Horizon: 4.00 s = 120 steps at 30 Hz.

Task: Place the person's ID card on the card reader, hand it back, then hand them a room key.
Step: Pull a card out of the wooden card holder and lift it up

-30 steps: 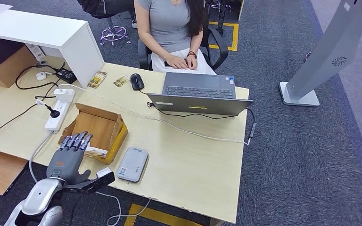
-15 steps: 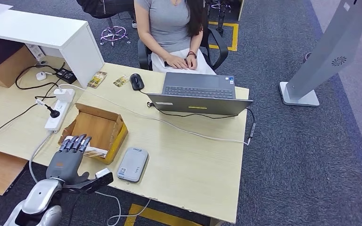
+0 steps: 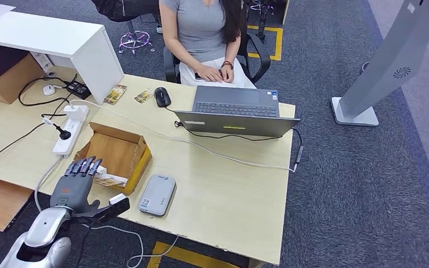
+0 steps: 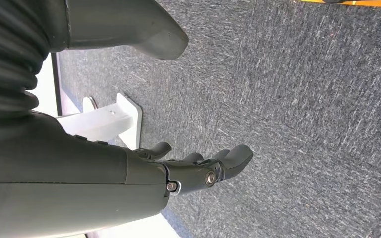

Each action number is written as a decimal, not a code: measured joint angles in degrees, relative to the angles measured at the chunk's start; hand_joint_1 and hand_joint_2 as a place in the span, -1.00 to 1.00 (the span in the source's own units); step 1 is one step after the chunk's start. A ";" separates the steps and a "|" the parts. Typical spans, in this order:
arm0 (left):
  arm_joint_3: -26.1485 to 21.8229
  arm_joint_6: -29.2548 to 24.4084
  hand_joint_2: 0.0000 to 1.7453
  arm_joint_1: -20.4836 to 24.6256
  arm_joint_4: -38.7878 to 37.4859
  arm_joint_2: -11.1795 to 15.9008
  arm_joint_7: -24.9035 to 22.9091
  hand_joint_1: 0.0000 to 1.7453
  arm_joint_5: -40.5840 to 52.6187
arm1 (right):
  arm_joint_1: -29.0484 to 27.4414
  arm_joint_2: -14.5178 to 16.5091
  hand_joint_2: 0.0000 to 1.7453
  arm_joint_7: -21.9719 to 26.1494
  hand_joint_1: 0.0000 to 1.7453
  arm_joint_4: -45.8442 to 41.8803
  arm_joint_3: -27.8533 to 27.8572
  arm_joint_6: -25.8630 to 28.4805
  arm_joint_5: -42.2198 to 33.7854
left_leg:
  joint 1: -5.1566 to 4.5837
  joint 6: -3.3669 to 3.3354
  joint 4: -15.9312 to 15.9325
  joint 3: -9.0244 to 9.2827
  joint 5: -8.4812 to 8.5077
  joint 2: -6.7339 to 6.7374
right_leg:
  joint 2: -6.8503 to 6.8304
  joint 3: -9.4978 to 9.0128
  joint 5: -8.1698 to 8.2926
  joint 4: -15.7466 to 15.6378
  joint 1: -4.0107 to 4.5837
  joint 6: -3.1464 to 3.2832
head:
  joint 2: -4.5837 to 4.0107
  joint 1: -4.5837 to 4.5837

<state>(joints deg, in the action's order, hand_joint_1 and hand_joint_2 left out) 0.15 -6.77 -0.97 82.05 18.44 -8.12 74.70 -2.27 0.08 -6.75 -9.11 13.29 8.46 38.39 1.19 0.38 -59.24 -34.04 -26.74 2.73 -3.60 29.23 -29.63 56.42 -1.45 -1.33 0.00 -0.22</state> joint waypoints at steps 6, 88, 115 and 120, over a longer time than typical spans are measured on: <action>0.00 -0.01 1.00 0.80 -0.69 -0.04 -0.01 -1.00 0.23 | 0.02 -0.01 1.00 0.00 -1.00 0.00 0.00 0.00 0.03 | 0.00 0.00 0.00 0.00 0.00 0.00 | 0.00 0.01 0.00 0.00 0.00 0.00 | 0.00 -0.01; 1.68 2.93 1.00 4.45 -0.65 -1.95 1.14 1.00 -3.16 | 0.16 -0.23 1.00 0.00 -1.00 -0.09 0.00 0.10 1.18 | 0.00 0.00 -0.01 0.00 0.01 0.01 | 0.01 -0.01 0.01 0.00 0.00 0.01 | 0.00 -0.01; 1.70 3.68 1.00 4.18 -0.07 -1.40 1.23 1.00 -4.75 | 0.16 -0.23 1.00 0.00 -1.00 -0.09 0.00 0.00 1.19 | 0.00 0.00 -0.01 0.00 0.01 0.01 | 0.01 -0.03 0.01 0.00 0.00 0.01 | 0.00 0.00; 1.70 3.72 1.00 5.24 1.35 -1.28 1.11 1.00 -4.99 | 0.15 -0.25 1.00 0.19 -1.00 -0.09 0.00 0.06 1.51 | 0.00 0.00 -0.01 0.00 0.01 0.00 | 0.00 0.05 0.01 0.00 0.00 0.01 | 0.00 -0.01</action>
<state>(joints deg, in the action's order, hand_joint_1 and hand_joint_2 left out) 1.85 -3.05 4.27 83.40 17.16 -7.01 69.71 -2.12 -0.17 -6.56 -9.20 13.29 8.52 39.90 1.20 0.39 -59.26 -34.03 -26.73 2.73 -3.60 29.28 -29.62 56.42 -1.44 -1.33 0.00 -0.22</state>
